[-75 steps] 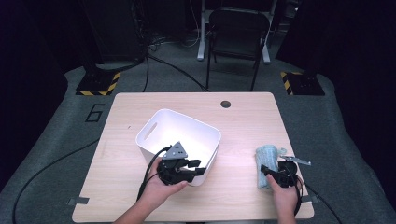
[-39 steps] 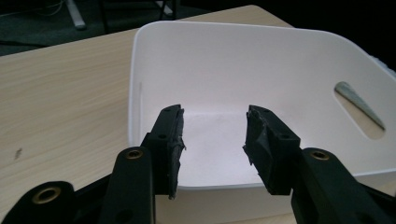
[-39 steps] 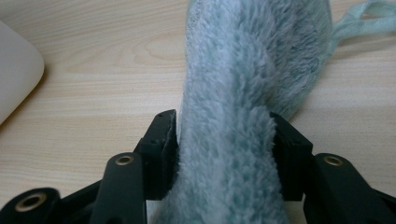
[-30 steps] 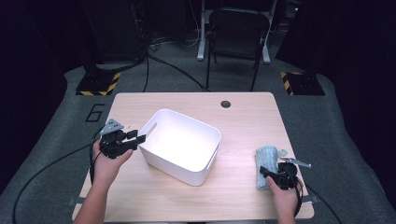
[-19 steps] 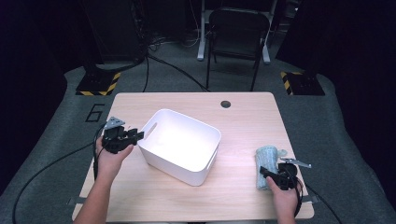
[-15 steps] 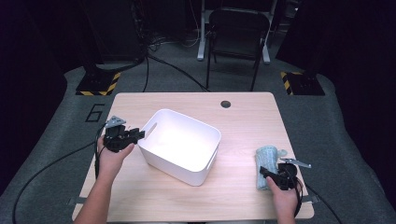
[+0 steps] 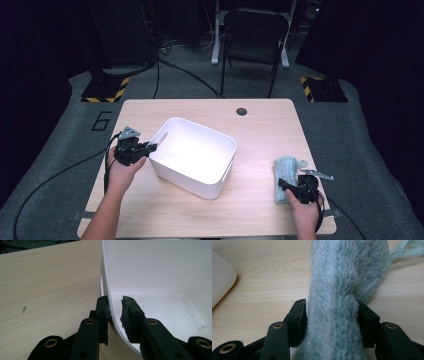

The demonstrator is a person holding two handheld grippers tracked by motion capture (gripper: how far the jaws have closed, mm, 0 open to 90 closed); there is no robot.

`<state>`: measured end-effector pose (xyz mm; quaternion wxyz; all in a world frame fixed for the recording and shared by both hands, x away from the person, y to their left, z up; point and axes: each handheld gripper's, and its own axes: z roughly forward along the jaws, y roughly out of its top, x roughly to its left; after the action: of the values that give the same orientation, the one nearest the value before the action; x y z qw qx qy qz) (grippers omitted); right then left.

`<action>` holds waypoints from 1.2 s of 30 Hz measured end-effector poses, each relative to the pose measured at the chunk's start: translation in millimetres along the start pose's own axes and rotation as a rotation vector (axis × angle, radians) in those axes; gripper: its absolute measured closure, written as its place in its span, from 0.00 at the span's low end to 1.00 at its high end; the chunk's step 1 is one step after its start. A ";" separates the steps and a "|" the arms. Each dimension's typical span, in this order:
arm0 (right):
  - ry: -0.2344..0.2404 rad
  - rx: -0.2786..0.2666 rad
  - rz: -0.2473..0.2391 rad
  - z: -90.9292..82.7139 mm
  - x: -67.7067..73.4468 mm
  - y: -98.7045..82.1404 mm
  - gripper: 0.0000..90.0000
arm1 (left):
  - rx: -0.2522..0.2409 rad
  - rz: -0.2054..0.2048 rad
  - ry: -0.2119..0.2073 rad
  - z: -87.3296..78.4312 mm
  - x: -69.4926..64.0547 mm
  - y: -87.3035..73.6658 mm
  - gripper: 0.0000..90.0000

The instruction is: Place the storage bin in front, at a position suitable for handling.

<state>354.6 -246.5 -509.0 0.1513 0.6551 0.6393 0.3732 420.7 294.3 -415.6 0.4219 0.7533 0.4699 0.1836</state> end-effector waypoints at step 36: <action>-0.005 0.001 -0.009 -1.1 -1.0 0.6 0.54 | 0.017 -0.002 -0.050 -5.1 -9.9 -12.2 0.73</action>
<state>354.3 -247.9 -508.1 0.1543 0.6533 0.6420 0.3704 405.7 290.6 -421.3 0.4271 0.7607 0.4618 0.1603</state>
